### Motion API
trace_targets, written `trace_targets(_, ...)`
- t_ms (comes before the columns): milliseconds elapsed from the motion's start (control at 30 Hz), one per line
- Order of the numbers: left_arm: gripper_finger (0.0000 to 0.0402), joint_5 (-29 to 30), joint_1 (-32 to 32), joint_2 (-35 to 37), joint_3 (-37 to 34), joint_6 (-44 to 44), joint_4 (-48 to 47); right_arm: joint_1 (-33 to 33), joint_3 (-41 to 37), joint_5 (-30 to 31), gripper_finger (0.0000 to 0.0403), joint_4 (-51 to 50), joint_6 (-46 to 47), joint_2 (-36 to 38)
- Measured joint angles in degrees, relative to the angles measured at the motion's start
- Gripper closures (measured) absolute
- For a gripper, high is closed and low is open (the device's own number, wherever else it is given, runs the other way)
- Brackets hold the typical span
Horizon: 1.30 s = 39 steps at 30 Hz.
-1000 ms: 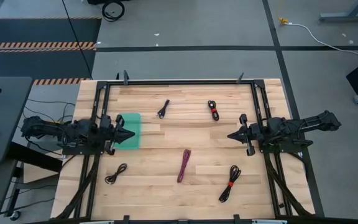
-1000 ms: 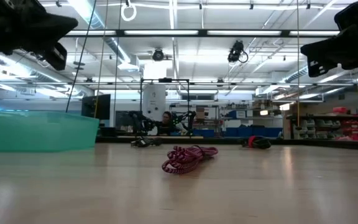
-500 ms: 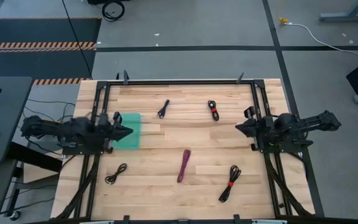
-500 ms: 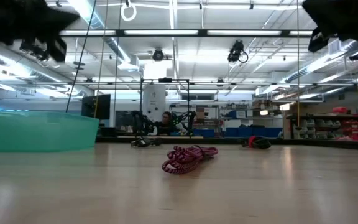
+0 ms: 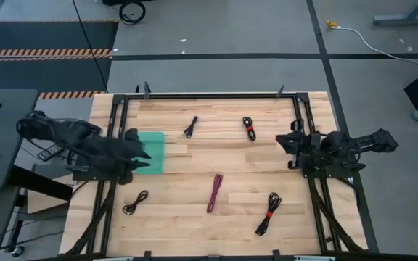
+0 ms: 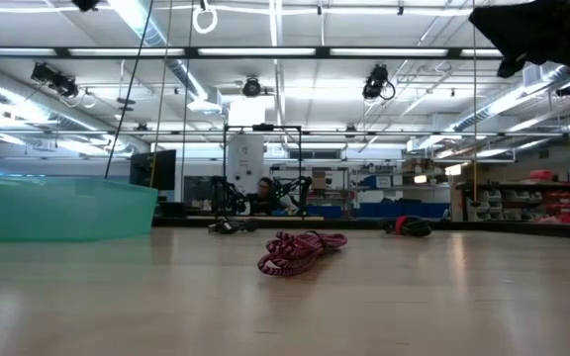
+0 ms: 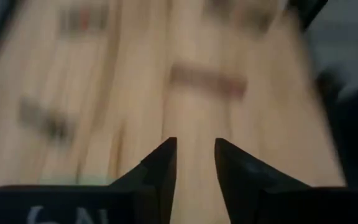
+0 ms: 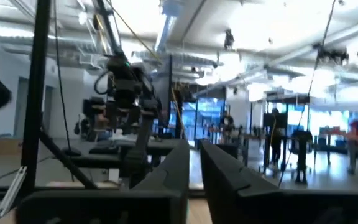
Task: Pick and place USB-C Cables
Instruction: Put the black USB cable into the green bin
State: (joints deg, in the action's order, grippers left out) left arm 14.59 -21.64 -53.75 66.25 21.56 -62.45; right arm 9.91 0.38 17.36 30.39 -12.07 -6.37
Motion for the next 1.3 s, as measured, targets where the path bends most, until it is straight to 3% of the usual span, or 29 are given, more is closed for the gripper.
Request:
trace_targets(133,0.0253,-4.30,-2.39,-11.54,6.92,15.12,-12.48,0.01,-0.01,2.85,0.0316,-1.84,4.41,0.00)
trace_targets(267,0.0235,-9.66,-7.45,-18.90,7.36,23.46,-9.08,0.01,-0.02,4.10,0.0275,-1.83,7.29,0.00)
trace_targets(533,0.0230,-7.33,-17.28,-30.11,7.35,31.25,0.15,0.13,-0.01,2.91,0.0224,-4.14,20.41,0.00)
trace_targets(833,0.0230,-5.44,-26.44,-33.67,7.35,48.31,2.43,0.21,-0.02,-7.96,0.0212,-4.04,30.89,-1.37)
trace_targets(1033,0.0230,-5.21,-29.34,-33.65,7.37,57.58,-0.53,0.89,-0.02,-8.50,0.0208,-0.60,29.24,-4.70)
trace_targets(1167,0.0230,-3.14,-28.83,-33.65,7.37,57.65,-2.80,0.90,1.00,-8.46,0.0208,1.18,27.09,-7.61)
trace_targets(1300,0.0230,0.26,-27.47,-33.65,7.37,54.81,-2.68,1.30,8.20,-8.42,0.0208,-5.89,27.00,-14.44)
